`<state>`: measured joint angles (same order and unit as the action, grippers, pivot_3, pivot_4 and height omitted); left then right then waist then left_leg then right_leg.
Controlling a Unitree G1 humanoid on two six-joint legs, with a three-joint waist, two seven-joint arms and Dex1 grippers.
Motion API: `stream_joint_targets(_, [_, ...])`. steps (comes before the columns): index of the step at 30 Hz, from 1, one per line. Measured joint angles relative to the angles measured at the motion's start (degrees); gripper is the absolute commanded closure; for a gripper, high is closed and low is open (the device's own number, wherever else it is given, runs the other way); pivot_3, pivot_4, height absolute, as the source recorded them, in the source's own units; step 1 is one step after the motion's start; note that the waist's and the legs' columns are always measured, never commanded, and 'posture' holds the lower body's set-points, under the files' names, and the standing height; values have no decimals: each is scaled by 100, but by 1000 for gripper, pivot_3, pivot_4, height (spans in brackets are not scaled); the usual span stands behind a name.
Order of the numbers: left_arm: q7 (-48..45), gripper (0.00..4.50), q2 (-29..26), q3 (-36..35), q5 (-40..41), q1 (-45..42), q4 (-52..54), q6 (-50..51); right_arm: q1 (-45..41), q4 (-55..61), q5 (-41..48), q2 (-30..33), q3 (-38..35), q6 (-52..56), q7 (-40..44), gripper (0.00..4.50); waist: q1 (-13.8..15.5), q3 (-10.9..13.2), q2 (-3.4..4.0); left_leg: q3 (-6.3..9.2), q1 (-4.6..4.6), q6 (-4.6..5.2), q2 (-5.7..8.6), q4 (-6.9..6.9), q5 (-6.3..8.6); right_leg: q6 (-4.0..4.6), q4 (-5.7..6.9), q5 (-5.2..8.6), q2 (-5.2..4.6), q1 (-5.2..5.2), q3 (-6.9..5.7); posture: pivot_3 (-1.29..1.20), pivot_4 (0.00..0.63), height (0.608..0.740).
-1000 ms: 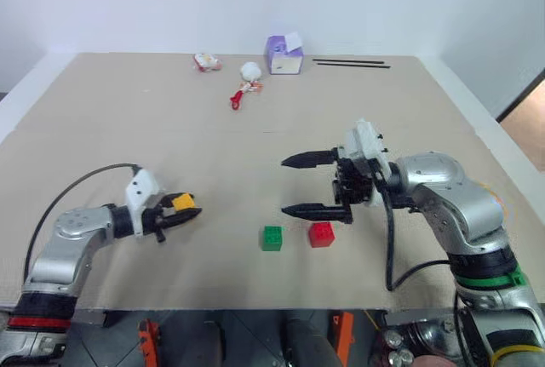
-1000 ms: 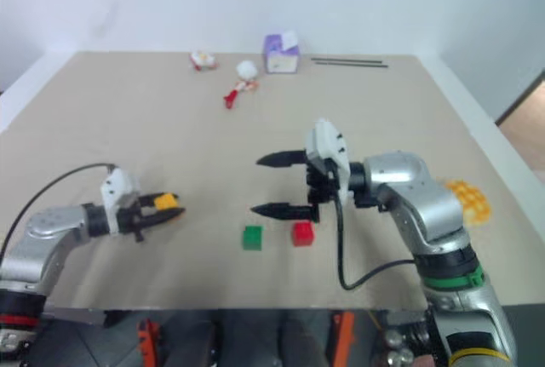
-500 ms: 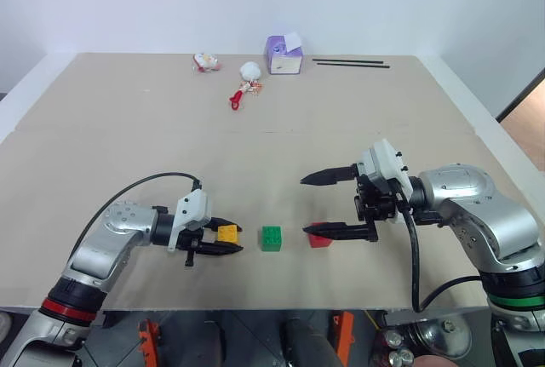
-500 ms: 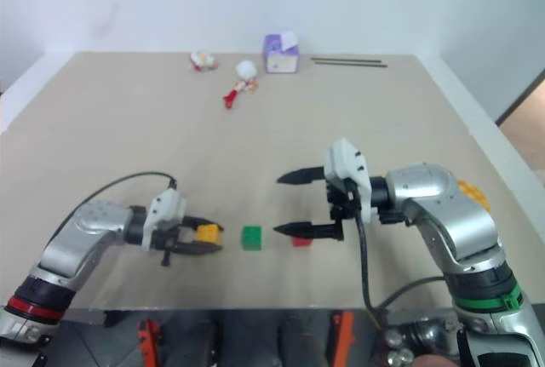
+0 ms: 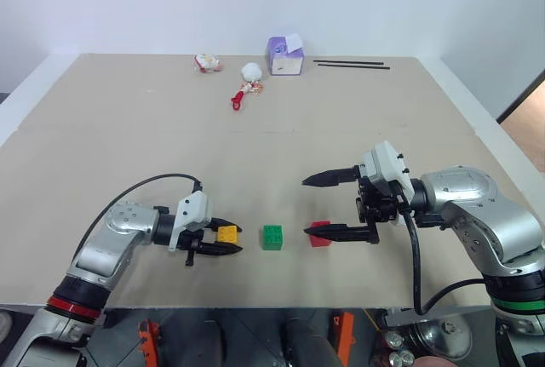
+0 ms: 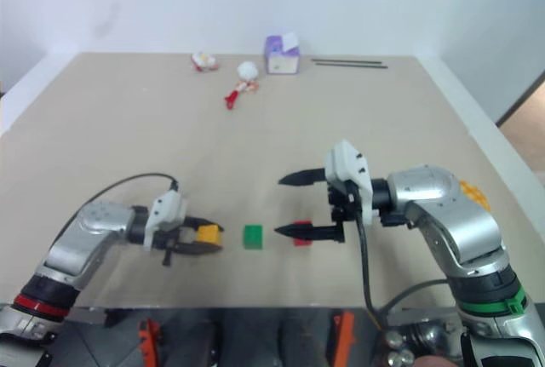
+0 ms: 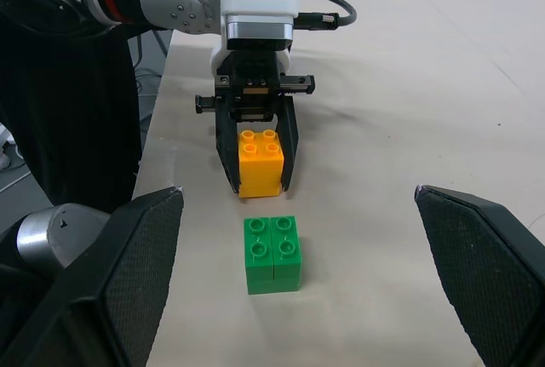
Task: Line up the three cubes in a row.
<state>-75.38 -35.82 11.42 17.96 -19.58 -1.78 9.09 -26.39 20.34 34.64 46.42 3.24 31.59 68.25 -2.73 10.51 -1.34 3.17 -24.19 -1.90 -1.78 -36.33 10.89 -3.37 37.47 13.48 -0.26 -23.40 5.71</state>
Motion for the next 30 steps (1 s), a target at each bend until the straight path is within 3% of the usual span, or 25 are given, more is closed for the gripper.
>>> stream_joint_targets(6, [2,167,69,19,-47,5,-123,-18,0,0,0,29,0,1,4,0,1,0,0,0,-1,0,-1,3,0,1,0,2,1,-3,-1,0,150,740])
stream_joint_targets(7, [2,74,74,19,-47,5,-123,-22,0,0,0,34,0,1,5,0,1,0,0,0,-1,0,-1,3,0,1,0,3,1,-3,-1,0,150,740])
stream_joint_targets(17, [-17,74,131,9,41,6,-73,-21,1,-2,0,73,0,0,11,0,0,0,0,0,-1,0,-1,3,0,1,0,3,1,-3,0,0,150,740])
stream_joint_targets(22, [224,74,174,-282,605,-36,361,577,16,3,205,70,-194,139,-72,0,1,1,0,1,-3,0,-1,3,0,-1,0,2,1,-3,-1,0,150,740])
stream_joint_targets(24, [676,74,327,-723,1147,-208,568,1177,17,9,465,-71,-537,289,-357,0,1,2,-4,6,-4,0,-2,2,0,-23,1,-11,2,0,-6,0,150,740])
stream_joint_targets(27, [1995,74,830,-1642,1784,-678,768,1795,-127,-164,569,-829,-1049,323,-1422,0,-2,2,-5,9,-2,2,-1,-6,-1,-34,3,-22,5,2,-4,0,150,740])
stream_joint_targets(30, [3417,74,1316,-2239,1709,-833,863,1797,-80,-464,220,-1368,-1264,164,-2432,0,-3,-2,-5,5,6,2,1,-5,-2,-34,2,-23,4,7,4,0,150,740])
